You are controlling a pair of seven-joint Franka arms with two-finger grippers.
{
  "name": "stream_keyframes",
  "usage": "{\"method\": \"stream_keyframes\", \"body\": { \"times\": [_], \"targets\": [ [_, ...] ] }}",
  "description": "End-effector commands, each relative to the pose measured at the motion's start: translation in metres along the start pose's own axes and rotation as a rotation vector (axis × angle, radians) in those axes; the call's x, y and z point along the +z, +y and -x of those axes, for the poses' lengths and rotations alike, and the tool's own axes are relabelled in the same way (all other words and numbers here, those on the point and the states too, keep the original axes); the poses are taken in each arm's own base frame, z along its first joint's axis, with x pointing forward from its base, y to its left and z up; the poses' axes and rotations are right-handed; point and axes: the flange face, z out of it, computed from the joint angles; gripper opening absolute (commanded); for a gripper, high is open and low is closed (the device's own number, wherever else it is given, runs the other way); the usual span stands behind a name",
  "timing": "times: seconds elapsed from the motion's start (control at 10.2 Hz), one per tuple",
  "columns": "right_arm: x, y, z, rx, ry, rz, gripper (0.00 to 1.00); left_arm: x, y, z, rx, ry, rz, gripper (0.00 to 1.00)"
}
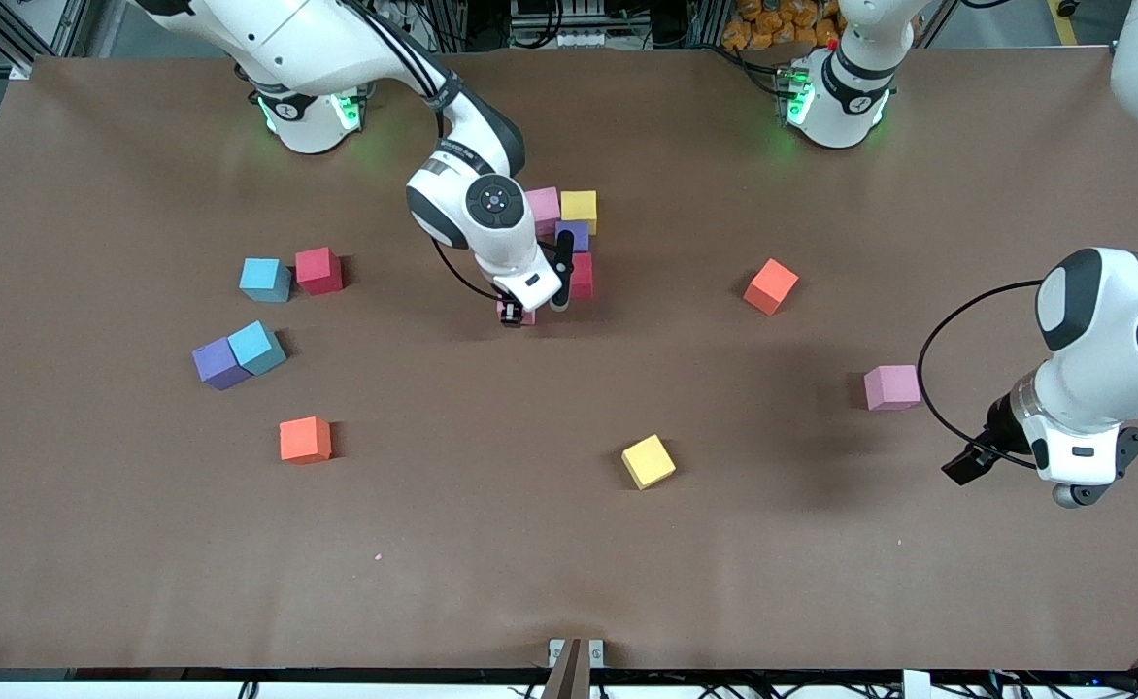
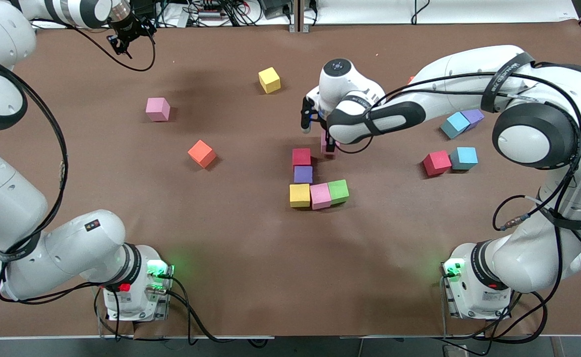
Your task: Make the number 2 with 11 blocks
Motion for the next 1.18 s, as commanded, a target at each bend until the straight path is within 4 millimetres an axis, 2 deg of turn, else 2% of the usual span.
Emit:
{"method": "stream_keyframes", "body": {
  "times": [0.0, 0.3, 0.39, 0.49, 0.59, 0.69, 0.79, 0.89, 1.08],
  "targets": [
    [0.014, -0.017, -0.012, -0.044, 0.024, -0.012, 0.43, -0.008, -0.002, 0.006, -0.017, 0.002, -0.023, 1.0],
    [0.016, -0.03, -0.024, -0.075, 0.033, -0.007, 0.43, 0.008, -0.003, 0.012, -0.005, -0.03, -0.032, 1.0],
    [0.017, -0.033, -0.024, -0.078, 0.03, -0.011, 0.43, 0.021, -0.008, 0.021, -0.004, -0.068, -0.041, 1.0],
    [0.02, -0.036, -0.023, -0.081, 0.024, -0.015, 0.43, 0.035, -0.017, 0.026, -0.002, -0.089, -0.056, 1.0],
    [0.021, -0.036, -0.023, -0.08, 0.025, -0.016, 0.42, 0.051, -0.021, 0.041, 0.038, -0.107, -0.057, 1.0],
    [0.02, -0.036, -0.023, -0.08, 0.028, -0.015, 0.42, 0.065, -0.039, 0.047, 0.08, -0.105, -0.042, 1.0],
    [0.022, -0.038, -0.023, -0.082, 0.026, -0.017, 0.43, 0.066, -0.064, 0.046, 0.191, -0.107, -0.028, 1.0],
    [0.023, -0.041, -0.024, -0.087, 0.028, -0.02, 0.42, 0.064, -0.075, 0.05, 0.258, -0.128, -0.011, 1.0],
    [0.023, -0.044, -0.025, -0.088, 0.03, -0.023, 0.43, 0.065, -0.069, 0.067, 0.31, -0.147, 0.002, 1.0]
  ]
}}
